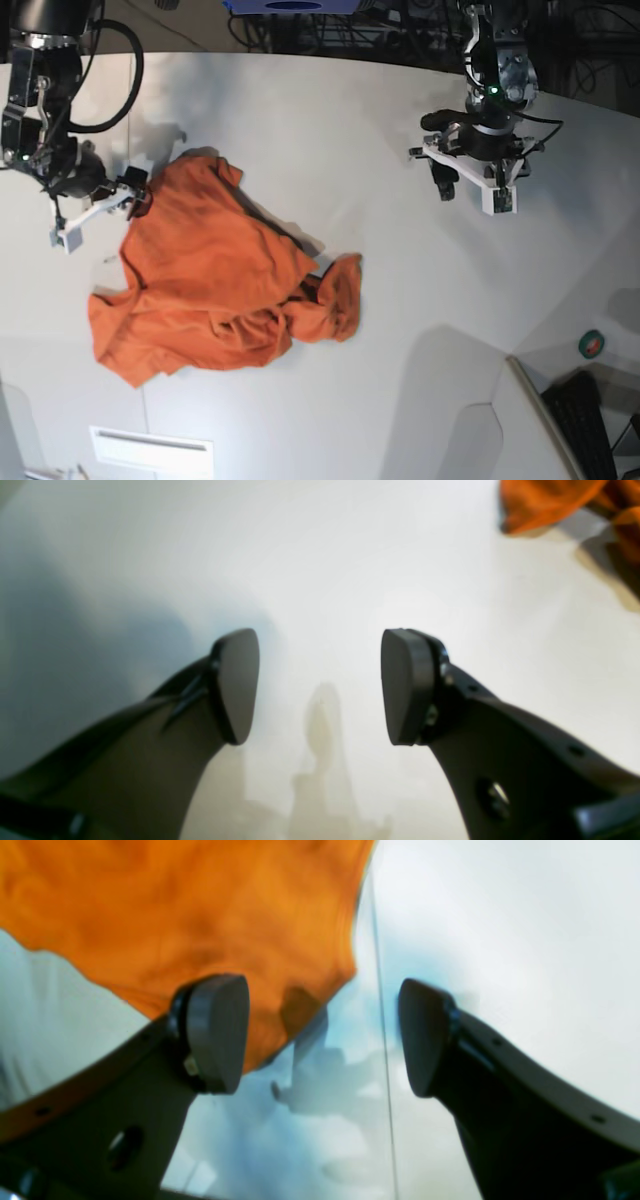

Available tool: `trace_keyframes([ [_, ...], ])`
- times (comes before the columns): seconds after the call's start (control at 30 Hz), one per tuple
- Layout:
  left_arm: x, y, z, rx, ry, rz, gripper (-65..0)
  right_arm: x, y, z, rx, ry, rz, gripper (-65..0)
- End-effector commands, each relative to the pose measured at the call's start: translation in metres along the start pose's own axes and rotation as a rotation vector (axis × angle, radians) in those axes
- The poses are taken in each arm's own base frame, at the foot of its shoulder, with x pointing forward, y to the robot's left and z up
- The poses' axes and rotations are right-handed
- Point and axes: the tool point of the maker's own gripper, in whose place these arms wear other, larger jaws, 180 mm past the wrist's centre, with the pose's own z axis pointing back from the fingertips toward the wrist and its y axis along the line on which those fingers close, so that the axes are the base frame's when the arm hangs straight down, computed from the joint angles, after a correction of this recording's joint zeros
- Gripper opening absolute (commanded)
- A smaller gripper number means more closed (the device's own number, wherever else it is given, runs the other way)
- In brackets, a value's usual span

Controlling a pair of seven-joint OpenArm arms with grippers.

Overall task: Layout the t-shirt on the table in an organized manner, then fold the t-shirt properly
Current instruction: 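Pull the shirt outward with the right gripper, lower the left gripper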

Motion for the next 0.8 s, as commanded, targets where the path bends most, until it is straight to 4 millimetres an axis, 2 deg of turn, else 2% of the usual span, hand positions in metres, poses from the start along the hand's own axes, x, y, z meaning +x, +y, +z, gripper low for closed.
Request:
trace_keyframes([
  [0.0, 0.009, -0.01, -0.002, -0.039, -0.035, 0.032, -28.1, 0.002, 0.0, -0.002, 0.006, -0.01, -0.015, -21.9],
  [0.07, 0.004, -0.018, -0.008, -0.088, -0.016, 0.133, -28.1, -0.007, 0.0, -0.009, 0.012, 0.012, -0.036, -21.9],
  [0.13, -0.012, -0.024, -0.016, -0.135, 0.029, 0.269, -28.1, -0.007, -0.002, -0.014, 0.01, -0.003, -0.05, -21.9],
  [0.23, -0.023, -0.02, -0.024, -0.163, 0.034, 0.373, -28.1, -0.009, -0.004, -0.025, 0.009, 0.005, -0.078, -21.9],
  [0.37, -0.03, -0.029, -0.027, -0.198, 0.029, 0.344, -28.6, -0.013, -0.002, -0.032, 0.023, 0.027, -0.084, -22.2],
  [0.47, -0.027, -0.046, -0.027, -0.242, 0.028, 0.311, -28.8, -0.014, 0.021, -0.036, 0.099, 0.025, -0.039, -22.5],
  [0.53, -0.018, -0.055, -0.03, -0.263, 0.014, 0.31, -28.8, -0.012, 0.026, -0.037, 0.114, 0.022, -0.029, -23.6],
  [0.57, -0.011, -0.059, -0.033, -0.275, 0.006, 0.311, -28.8, -0.012, 0.026, -0.037, 0.114, 0.022, -0.029, -26.3],
  [0.63, -0.001, -0.063, -0.04, -0.282, -0.01, 0.321, -28.8, -0.012, 0.025, -0.036, 0.114, 0.022, -0.023, -36.5],
  [0.7, 0.009, -0.072, -0.05, -0.292, -0.019, 0.342, -28.8, -0.012, 0.025, -0.036, 0.117, 0.022, -0.021, -48.8],
  [0.77, 0.014, -0.076, -0.061, -0.292, -0.015, 0.354, -28.8, -0.012, 0.026, -0.036, 0.119, 0.021, -0.023, -63.8],
])
